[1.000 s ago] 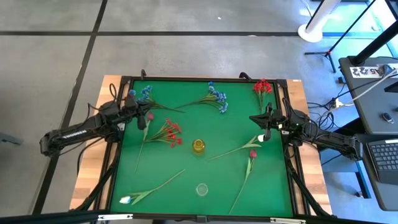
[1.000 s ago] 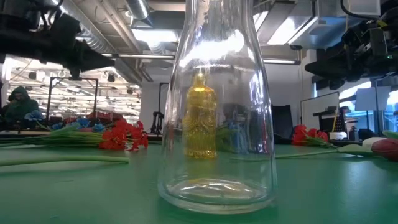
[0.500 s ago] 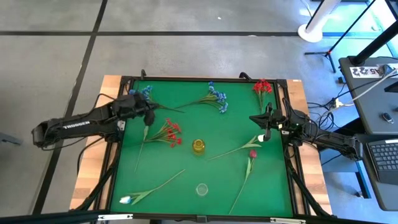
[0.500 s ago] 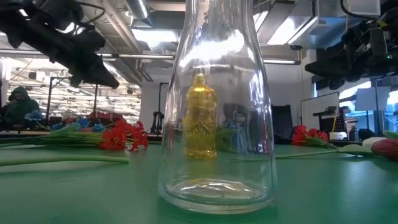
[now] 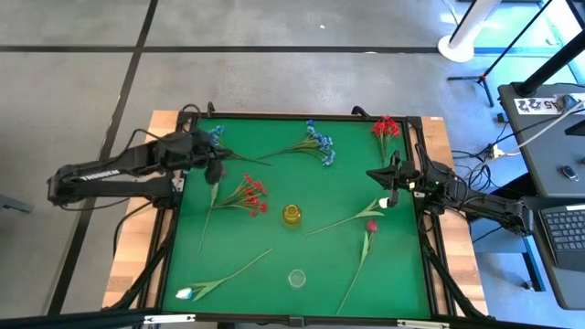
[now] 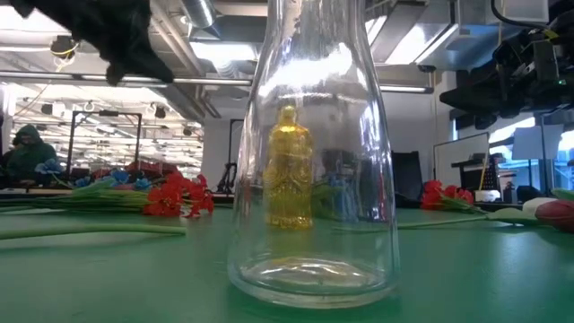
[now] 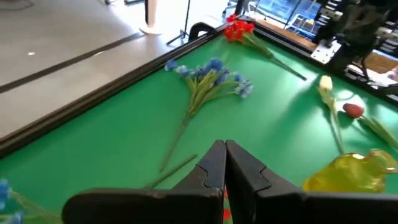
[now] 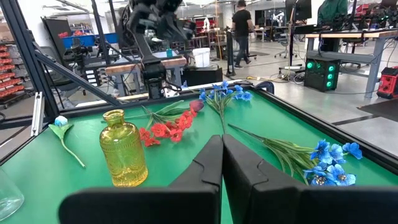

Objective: Sort flowers into vase by color
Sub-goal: Put the left red flowers into the yellow vase

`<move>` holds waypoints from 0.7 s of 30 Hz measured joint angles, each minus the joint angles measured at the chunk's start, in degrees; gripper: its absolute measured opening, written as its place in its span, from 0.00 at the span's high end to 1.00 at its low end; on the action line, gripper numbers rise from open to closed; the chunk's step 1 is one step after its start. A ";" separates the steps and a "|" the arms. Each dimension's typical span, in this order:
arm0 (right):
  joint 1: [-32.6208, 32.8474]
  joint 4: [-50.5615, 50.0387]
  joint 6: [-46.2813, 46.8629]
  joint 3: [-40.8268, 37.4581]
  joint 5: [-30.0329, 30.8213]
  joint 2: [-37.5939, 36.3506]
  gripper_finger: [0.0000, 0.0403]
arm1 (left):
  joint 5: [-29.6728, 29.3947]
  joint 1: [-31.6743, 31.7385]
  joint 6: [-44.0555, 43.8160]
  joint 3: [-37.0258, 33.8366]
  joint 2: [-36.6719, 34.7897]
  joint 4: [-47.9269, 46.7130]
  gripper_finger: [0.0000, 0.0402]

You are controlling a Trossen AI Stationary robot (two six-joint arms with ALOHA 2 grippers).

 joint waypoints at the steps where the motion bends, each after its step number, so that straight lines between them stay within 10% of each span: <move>1: 0.00 0.00 -0.02 0.00 0.02 0.00 0.98 | -0.14 -0.88 -1.47 1.60 0.46 -2.45 1.00; 9: 0.00 0.00 0.00 0.00 0.02 0.00 0.98 | 0.18 -8.64 -12.16 5.32 6.41 -13.02 0.95; 21: 0.00 0.00 -0.02 0.02 0.02 0.00 0.98 | 1.86 -19.68 -17.53 5.02 20.76 -21.75 0.57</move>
